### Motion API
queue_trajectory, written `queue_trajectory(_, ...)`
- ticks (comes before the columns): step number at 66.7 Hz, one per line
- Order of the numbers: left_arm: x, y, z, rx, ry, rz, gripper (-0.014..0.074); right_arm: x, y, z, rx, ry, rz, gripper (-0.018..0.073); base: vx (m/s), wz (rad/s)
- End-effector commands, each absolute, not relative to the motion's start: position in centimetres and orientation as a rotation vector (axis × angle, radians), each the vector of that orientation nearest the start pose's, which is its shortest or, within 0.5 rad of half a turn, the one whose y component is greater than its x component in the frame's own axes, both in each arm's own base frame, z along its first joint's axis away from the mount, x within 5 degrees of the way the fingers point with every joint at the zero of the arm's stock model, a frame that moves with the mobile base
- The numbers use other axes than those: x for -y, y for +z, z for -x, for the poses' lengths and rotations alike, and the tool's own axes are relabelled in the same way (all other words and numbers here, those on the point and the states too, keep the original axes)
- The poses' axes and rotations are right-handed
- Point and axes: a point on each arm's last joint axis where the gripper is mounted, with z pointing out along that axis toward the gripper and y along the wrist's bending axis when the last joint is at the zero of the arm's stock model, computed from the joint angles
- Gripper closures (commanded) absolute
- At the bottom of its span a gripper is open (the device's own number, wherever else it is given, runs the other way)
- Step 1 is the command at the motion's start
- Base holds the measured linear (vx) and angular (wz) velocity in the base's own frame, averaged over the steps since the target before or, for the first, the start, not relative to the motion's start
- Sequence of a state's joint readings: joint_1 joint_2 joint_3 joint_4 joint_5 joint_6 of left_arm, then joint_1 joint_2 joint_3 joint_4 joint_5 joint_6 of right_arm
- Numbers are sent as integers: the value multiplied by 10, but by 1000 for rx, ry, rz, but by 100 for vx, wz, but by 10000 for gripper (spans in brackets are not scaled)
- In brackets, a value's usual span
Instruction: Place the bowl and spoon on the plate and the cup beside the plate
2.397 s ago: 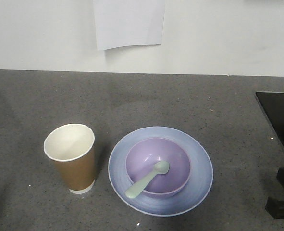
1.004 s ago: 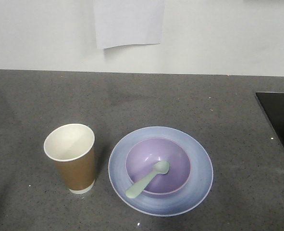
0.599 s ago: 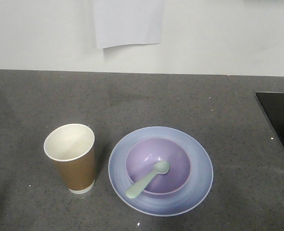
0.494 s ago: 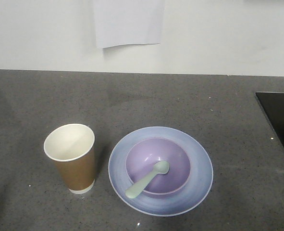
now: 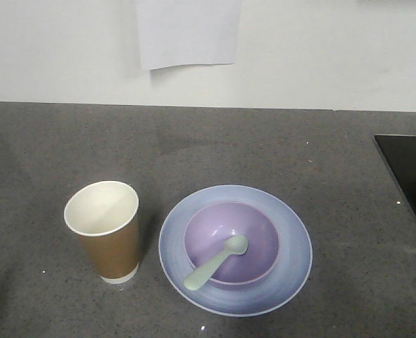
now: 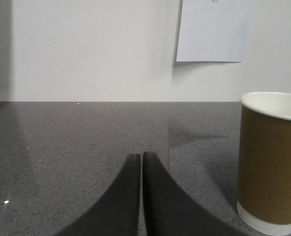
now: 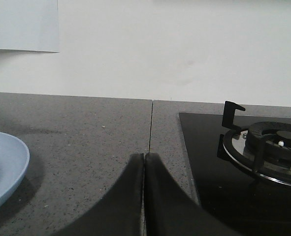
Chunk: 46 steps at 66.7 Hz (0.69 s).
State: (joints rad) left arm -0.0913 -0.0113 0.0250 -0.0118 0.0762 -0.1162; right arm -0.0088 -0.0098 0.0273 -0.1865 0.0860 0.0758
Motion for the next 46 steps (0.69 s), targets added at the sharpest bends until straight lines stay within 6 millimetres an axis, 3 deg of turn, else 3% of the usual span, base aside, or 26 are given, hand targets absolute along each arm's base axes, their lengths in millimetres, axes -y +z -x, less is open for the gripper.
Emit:
queue_trajectory(1, 5, 195, -56, -1525, -186, 38, 603, 1, 199, -57, -1519, -117, 82, 564, 0, 0)
queue_trajectory(46, 5, 195, -56, -1525, -186, 38, 603, 1, 199, -57, -1517, -117, 82, 564, 0, 0)
